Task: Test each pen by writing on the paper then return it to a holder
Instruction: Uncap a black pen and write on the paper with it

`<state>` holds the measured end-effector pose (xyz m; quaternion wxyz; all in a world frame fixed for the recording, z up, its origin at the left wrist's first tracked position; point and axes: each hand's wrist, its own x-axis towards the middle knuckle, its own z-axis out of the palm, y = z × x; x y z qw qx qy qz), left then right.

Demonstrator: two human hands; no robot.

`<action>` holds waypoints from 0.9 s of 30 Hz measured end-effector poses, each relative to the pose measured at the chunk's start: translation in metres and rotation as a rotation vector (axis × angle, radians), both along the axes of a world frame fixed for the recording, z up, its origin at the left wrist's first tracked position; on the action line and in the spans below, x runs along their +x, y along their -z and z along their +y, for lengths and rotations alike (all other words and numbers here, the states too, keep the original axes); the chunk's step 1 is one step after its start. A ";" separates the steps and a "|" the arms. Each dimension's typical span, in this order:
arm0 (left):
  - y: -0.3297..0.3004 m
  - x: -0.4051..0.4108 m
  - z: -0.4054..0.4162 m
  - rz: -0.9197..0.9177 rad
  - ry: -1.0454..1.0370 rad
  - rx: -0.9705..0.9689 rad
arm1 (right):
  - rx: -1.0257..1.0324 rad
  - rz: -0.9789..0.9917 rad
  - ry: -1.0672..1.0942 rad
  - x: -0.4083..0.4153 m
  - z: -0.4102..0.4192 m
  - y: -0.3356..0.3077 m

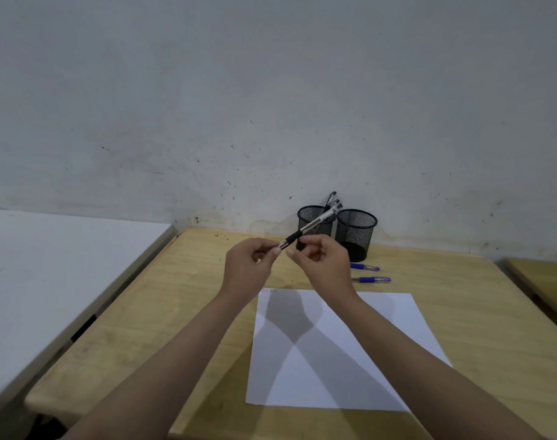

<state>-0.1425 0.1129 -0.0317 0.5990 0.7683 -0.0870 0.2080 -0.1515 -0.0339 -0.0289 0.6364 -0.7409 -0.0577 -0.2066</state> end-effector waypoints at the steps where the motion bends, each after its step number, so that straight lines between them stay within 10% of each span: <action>1: -0.001 0.000 -0.001 0.005 0.013 -0.007 | 0.072 0.042 -0.033 -0.001 0.001 -0.002; 6: -0.002 0.000 -0.002 -0.004 0.065 -0.010 | 0.307 0.165 -0.055 0.000 0.003 -0.012; 27: -0.023 0.026 0.002 0.002 0.376 -0.020 | 0.064 -0.145 0.146 -0.009 0.005 -0.013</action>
